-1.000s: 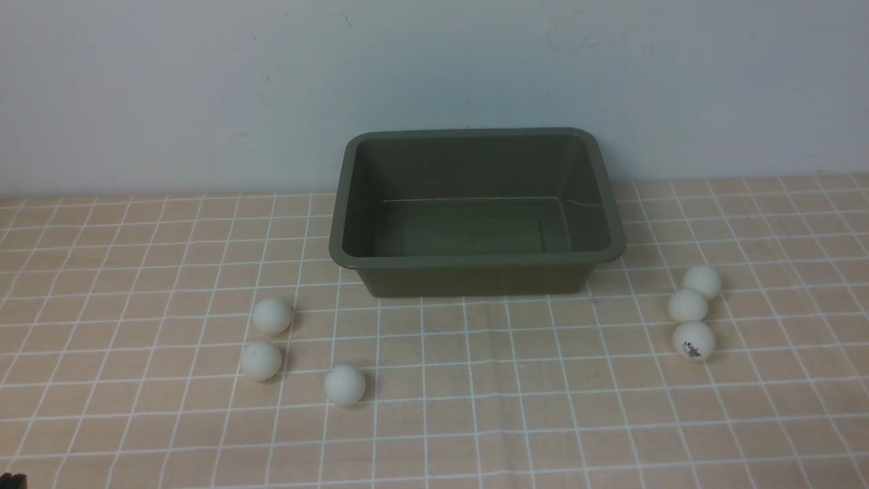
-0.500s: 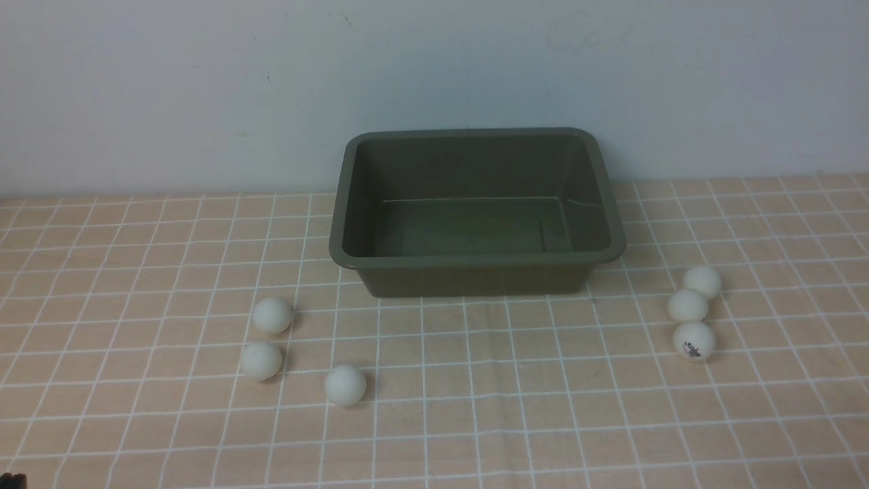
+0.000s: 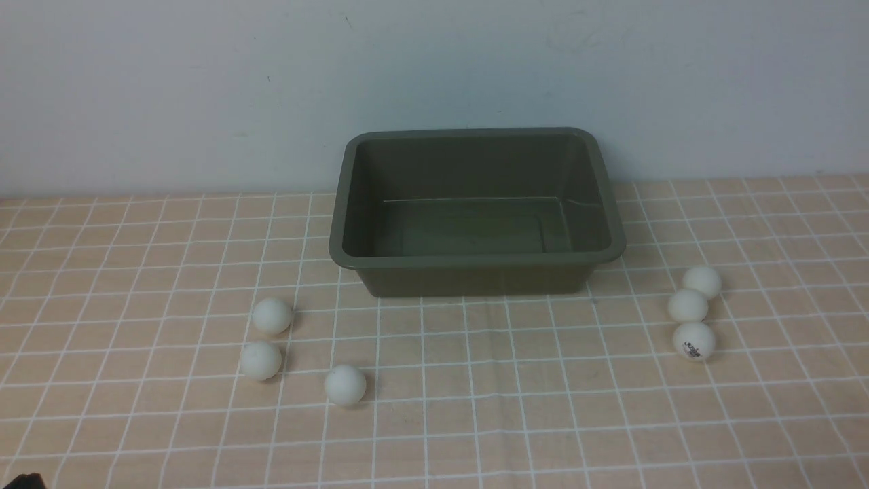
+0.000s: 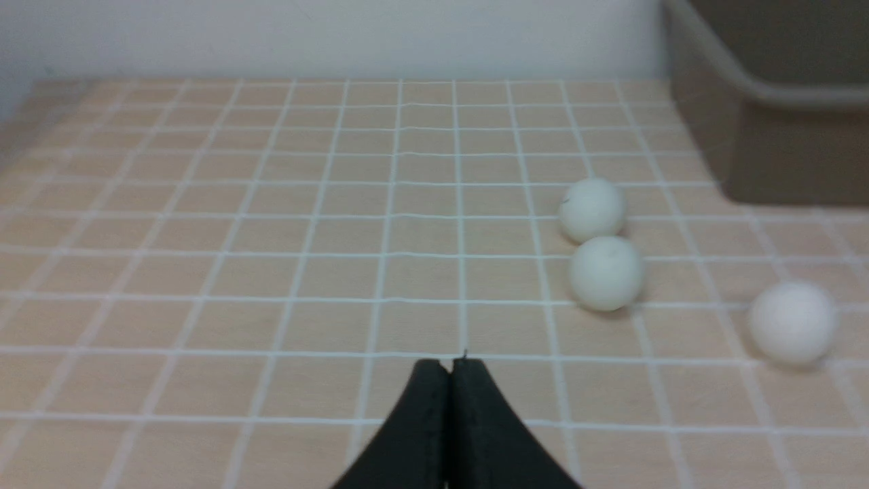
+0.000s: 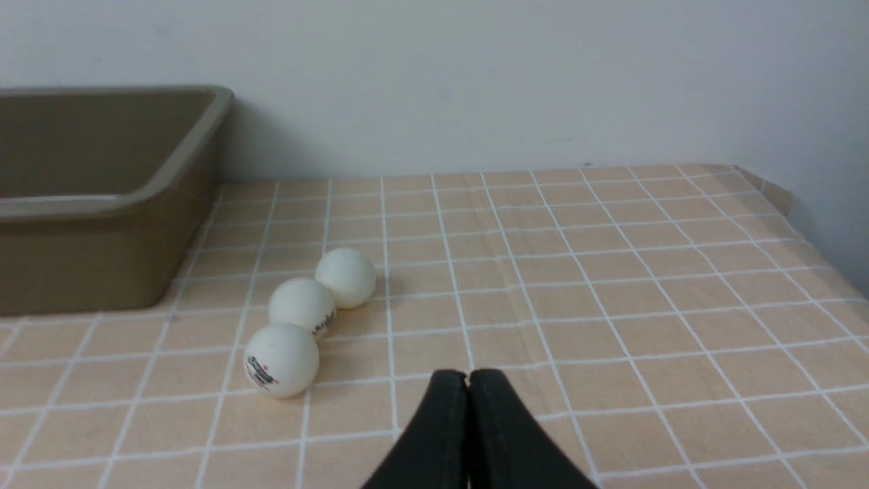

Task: Put the table tennis balls into the box on the light coffee tablecloth.
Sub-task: 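Reach for and grasp a ping pong ball on the table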

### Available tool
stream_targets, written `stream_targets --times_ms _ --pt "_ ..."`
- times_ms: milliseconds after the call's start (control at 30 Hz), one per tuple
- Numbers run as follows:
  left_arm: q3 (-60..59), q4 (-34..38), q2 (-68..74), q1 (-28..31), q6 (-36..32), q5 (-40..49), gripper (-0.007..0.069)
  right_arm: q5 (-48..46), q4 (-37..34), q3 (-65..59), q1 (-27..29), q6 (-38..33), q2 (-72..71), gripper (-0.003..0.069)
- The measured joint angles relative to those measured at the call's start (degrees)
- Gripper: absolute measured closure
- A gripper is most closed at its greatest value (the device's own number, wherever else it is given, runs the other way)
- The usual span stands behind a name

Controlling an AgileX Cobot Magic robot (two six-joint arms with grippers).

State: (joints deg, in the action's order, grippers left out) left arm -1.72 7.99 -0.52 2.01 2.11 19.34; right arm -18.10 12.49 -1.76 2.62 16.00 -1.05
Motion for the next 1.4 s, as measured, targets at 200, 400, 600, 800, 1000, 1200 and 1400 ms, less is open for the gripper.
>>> stream_targets --times_ms 200,400,600,800,1000,1200,1400 --pt "0.0 10.0 0.0 0.0 7.3 0.0 0.0693 4.3 -6.2 0.0 0.0 0.0 0.0 0.0677" --pt "0.0 22.2 0.0 0.0 8.3 -0.1 0.0693 9.2 -9.9 0.0 0.0 1.5 0.0 0.0677" --pt "0.0 33.4 0.0 0.0 8.4 -2.5 0.0693 18.1 -16.5 0.0 0.0 6.6 0.0 0.0677" --pt "0.0 37.8 0.0 0.0 8.4 -5.8 0.0693 23.6 -17.4 0.0 0.0 7.1 0.0 0.0677" --pt "0.0 38.3 0.0 0.0 8.4 -6.8 0.0693 23.7 -17.5 0.0 0.0 7.7 0.0 0.0677" --pt "0.0 41.0 0.0 0.0 4.6 -8.1 0.0693 28.9 -17.3 0.0 0.0 12.4 0.0 0.0677" --pt "5.1 41.2 0.0 0.0 -14.5 -7.0 0.0693 31.9 -6.3 1.8 0.0 18.0 0.0 0.0677"
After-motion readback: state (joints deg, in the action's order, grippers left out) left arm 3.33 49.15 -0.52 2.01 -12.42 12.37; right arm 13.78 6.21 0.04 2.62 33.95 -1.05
